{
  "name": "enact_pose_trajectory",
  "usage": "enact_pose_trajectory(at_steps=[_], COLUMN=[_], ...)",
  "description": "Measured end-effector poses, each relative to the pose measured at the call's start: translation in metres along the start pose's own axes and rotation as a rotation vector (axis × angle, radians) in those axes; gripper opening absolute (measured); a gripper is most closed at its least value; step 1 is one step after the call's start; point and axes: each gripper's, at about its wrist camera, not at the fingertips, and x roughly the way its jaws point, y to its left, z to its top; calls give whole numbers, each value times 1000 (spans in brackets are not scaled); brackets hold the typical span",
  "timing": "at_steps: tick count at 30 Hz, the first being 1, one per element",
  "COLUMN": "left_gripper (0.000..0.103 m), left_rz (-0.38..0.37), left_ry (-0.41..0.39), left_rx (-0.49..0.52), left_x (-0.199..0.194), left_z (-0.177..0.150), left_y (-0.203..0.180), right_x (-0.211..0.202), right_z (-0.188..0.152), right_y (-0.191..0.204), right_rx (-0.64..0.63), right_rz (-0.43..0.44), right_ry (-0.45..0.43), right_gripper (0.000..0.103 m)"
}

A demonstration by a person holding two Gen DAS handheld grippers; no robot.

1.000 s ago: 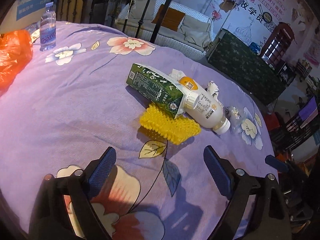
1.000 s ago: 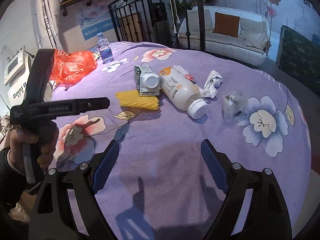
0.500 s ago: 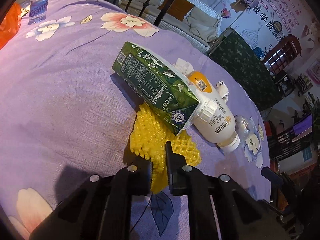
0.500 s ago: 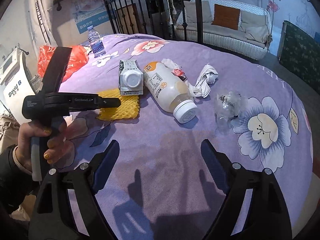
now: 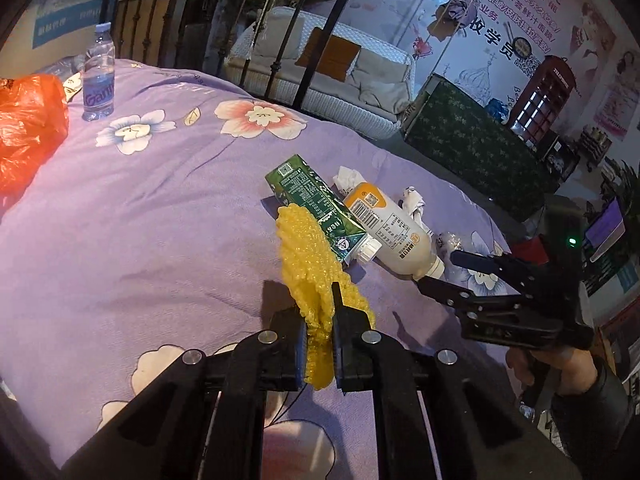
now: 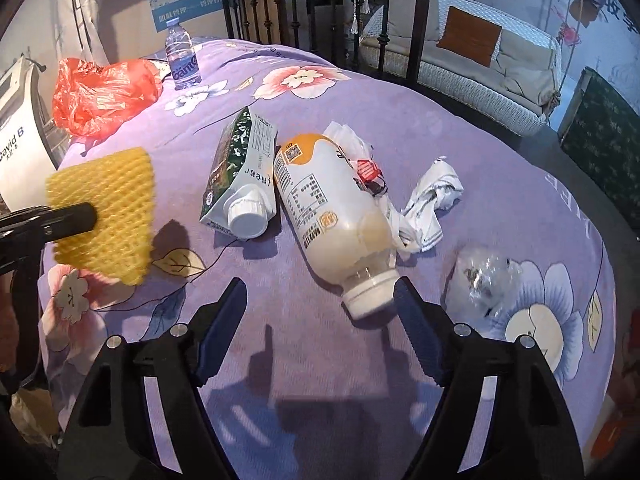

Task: Collect trash
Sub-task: 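Grasp the yellow foam net with the left tool while the right tool grasps the milk bottle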

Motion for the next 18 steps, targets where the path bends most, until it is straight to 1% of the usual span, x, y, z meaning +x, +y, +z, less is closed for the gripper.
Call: enact_pose_trajectory(at_steps=[1,4,6,10,14,18], left_gripper=[10,10,10,10,10,10], left_rz=[4,49,70,100,98,93], left_ry=[-11,-46,-50,-48,-45,-42], left_rx=[7,30,33,45,44,38], left_x=[-5,-16,-19,-19,-20,-21], left_z=[0,-1,-3,-7,-11,-12], left_y=[1,2,4,9,11,11], right_x=[6,25,37,55,70,76], right_z=[5,18,24,32,37,43], right_y=[1,6,8,6,9,13], right_rx=[-13,-55,-90,-127,-180,-205], right_rz=[-9,-51,-105,-142,-165,-188], right_ry=[11,48,67,93,105,88], right_gripper=[73,71,71,69,68,67])
